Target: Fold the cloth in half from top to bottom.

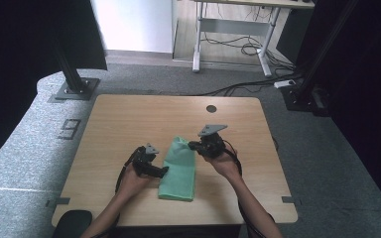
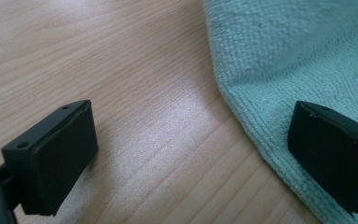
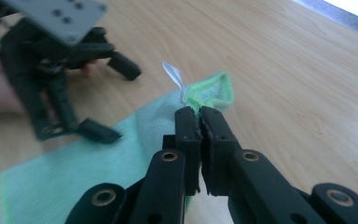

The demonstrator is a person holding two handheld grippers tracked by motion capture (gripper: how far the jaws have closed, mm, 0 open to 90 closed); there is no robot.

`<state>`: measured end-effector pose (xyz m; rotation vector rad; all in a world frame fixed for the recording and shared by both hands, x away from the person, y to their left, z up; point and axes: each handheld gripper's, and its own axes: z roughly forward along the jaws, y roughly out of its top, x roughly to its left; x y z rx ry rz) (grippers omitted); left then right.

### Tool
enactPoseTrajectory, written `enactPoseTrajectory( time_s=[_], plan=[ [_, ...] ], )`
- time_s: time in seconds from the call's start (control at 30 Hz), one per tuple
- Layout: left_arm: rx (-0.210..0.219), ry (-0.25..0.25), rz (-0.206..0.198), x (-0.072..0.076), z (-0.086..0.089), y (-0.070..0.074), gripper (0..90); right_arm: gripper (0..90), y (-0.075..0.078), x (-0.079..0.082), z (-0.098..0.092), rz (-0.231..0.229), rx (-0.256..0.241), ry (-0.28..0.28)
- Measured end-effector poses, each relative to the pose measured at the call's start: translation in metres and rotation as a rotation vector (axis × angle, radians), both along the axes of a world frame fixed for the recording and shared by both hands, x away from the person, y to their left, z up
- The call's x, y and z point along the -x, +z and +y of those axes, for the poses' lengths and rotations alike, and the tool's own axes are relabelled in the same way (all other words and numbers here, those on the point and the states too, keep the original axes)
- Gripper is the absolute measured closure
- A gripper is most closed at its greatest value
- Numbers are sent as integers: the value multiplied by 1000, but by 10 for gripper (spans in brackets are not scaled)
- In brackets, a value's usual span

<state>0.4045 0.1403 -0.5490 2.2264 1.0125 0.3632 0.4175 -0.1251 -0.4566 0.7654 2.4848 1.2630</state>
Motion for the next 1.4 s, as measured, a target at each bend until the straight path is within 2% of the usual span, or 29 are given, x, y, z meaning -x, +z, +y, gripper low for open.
enactPoseTrajectory(
  time_s=[0.43,0.57,0.7,0.93,1.13,1.27,1.3,1.33,1.4],
  plan=[
    [-3,5,0,0,0,0,12,851,-9,51,-1,9,-9,88],
    [-3,6,0,0,0,0,10,850,-17,64,-1,15,8,103],
    [-4,7,0,-1,0,0,8,850,-30,74,-3,43,23,107],
    [-2,5,0,-1,0,0,7,844,-56,80,-7,105,53,96],
    [-1,-5,2,-1,1,0,6,839,-66,83,-6,135,82,95],
    [7,-21,19,-1,3,1,6,833,-74,84,-5,158,100,84],
    [14,-40,44,1,4,5,14,829,-75,85,-5,160,95,78],
    [14,-40,44,1,4,5,18,829,-75,85,-5,160,95,78],
    [15,-71,38,8,3,11,18,823,-76,85,-6,162,96,71]
  ],
)
